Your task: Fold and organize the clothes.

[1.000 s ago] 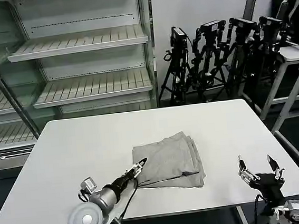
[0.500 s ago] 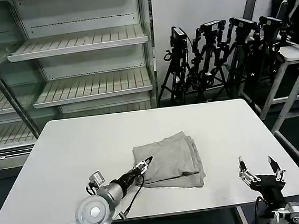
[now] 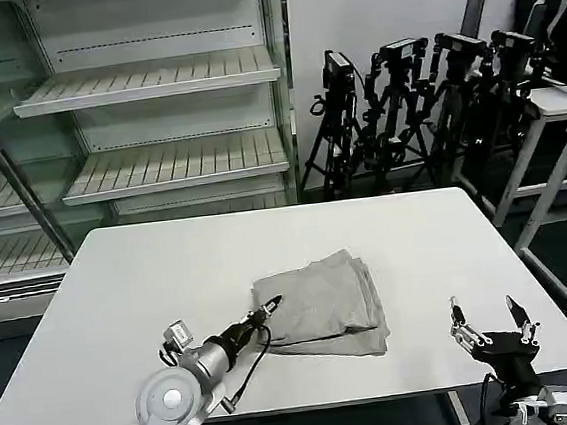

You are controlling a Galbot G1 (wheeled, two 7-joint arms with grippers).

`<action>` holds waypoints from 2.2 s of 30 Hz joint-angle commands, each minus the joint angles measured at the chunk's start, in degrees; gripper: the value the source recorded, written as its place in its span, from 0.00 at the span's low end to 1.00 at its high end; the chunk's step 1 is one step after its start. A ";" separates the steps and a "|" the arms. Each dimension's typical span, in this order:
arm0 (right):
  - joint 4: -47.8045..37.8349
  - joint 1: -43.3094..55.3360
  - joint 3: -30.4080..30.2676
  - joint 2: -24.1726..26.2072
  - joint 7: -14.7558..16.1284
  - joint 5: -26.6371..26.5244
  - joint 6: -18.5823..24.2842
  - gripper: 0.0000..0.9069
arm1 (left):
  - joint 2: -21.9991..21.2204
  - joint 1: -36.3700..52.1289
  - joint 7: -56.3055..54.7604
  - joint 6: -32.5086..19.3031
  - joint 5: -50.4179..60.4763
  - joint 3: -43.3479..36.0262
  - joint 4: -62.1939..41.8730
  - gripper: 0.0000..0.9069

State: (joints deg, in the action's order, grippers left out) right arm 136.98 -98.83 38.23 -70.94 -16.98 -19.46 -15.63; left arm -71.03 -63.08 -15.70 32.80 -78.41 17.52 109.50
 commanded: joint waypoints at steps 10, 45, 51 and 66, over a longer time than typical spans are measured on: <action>1.01 1.07 -0.53 0.63 -0.04 -0.48 -0.35 1.00 | 5.86 -5.50 -0.30 0.36 -4.12 12.23 8.35 0.02; 0.95 -0.03 -1.92 0.82 0.49 3.69 1.55 1.00 | 3.92 16.07 7.43 0.38 33.12 -22.44 -2.68 0.02; 0.74 -0.89 -1.07 0.59 0.65 3.86 1.79 1.00 | -6.26 26.52 1.53 0.36 26.41 -25.62 -13.37 0.02; -0.68 1.03 -1.65 0.71 0.50 3.16 1.48 1.00 | -16.75 29.91 3.29 -1.04 34.49 -28.39 -22.05 1.00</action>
State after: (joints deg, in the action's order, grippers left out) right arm 136.70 -97.99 36.61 -70.09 -16.37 -16.47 -14.15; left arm -79.06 -39.41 -12.53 32.76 -48.04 -5.90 94.28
